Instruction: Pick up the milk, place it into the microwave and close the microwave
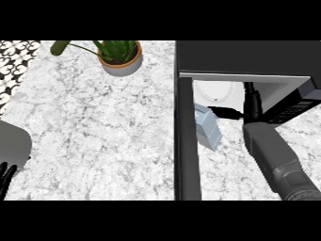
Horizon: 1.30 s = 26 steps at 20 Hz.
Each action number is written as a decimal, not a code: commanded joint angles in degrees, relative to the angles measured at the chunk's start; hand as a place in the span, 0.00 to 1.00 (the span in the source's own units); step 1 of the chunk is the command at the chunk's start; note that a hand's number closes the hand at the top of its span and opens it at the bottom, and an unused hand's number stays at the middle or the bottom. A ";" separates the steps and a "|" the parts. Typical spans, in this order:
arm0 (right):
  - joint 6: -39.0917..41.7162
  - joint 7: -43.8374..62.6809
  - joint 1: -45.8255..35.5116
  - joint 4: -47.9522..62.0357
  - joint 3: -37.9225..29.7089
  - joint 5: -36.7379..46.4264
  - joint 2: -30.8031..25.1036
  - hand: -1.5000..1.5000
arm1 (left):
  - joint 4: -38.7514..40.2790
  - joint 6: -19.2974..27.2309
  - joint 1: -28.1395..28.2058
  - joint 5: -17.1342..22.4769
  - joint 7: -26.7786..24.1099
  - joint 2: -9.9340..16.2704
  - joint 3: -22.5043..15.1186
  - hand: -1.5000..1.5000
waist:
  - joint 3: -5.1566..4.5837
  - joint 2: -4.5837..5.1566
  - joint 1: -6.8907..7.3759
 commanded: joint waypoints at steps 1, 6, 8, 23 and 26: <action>5.73 -4.31 4.80 -1.65 -1.57 -2.36 0.71 0.00 | -1.86 0.40 2.75 -2.56 -2.11 -1.00 -3.14 0.00 | 0.01 -0.27 -0.87; 10.61 -3.24 7.04 -5.15 -0.71 -3.56 4.22 0.00 | -3.35 -3.55 7.87 -1.47 -2.46 -0.99 -9.35 0.00 | -0.07 -0.82 -1.65; 15.41 -6.54 10.98 -6.25 0.12 -3.88 6.13 0.00 | -2.91 -6.04 4.69 -0.13 1.29 -0.13 -7.24 0.00 | -0.07 -0.86 -2.39; 26.72 -2.65 39.10 -38.26 10.57 -5.60 8.43 0.00 | -5.57 -5.46 3.05 -10.29 2.23 -1.02 -20.48 1.00 | -0.23 -1.26 -3.95; 34.17 -2.91 46.92 -44.20 9.75 -9.73 5.58 0.00 | -2.43 -0.90 -1.58 -13.44 3.28 -1.03 -24.97 1.00 | -0.19 -1.00 -4.01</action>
